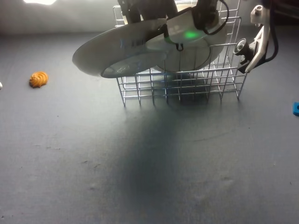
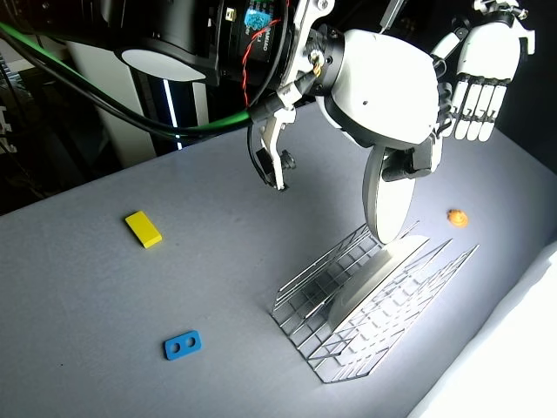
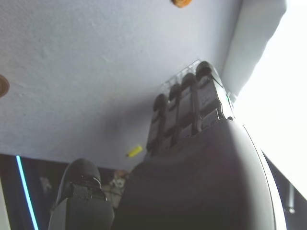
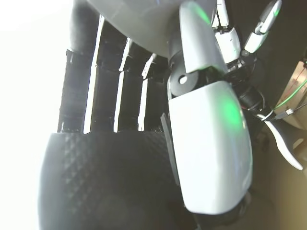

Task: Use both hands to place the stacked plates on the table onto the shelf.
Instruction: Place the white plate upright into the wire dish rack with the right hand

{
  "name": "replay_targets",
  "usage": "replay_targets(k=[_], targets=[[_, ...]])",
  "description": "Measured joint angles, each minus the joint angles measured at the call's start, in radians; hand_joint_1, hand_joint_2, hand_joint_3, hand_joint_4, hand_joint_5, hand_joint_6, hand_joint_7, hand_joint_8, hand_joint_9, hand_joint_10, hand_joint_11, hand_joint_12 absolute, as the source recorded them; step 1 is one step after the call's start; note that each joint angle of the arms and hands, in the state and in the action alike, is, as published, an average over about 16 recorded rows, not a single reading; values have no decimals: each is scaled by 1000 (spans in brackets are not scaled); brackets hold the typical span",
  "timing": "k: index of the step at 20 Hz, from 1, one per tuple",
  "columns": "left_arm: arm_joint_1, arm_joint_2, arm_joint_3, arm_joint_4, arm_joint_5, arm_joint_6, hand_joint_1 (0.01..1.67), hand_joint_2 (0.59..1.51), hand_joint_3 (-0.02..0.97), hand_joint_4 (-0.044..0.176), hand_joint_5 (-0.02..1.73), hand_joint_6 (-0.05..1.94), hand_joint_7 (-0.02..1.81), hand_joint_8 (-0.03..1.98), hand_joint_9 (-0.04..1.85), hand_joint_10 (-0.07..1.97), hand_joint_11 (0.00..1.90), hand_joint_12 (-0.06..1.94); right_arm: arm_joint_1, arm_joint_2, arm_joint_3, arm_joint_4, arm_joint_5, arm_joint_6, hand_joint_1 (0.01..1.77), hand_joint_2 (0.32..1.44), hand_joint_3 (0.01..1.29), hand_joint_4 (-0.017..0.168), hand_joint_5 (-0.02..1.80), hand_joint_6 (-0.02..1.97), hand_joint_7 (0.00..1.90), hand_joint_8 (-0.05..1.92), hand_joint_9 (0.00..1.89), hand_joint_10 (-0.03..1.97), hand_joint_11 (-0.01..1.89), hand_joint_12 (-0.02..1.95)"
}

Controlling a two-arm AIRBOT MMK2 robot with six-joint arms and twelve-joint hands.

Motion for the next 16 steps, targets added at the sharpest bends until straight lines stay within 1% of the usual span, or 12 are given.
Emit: replay_targets(k=[3,7,16], targets=[[0,0,0,1,-2,1,24,1103,15,6,61,20,24,1,18,8,21,5,0,-1,10,25,-1,2,1259,1061,9,-8,815,1041,962,1080,1022,791,848,1364],[0,0,0,1,-4,2,24,1103,15,6,55,20,20,1,18,8,21,4,-2,-3,24,44,-4,18,1259,1061,9,-8,815,1038,959,1078,1018,803,846,1370],[-1,0,-1,1,-6,4,24,1103,15,6,55,20,24,1,18,9,21,4,-13,-14,80,76,-32,120,1258,1067,10,-7,805,1037,948,1117,1006,847,835,1383]])
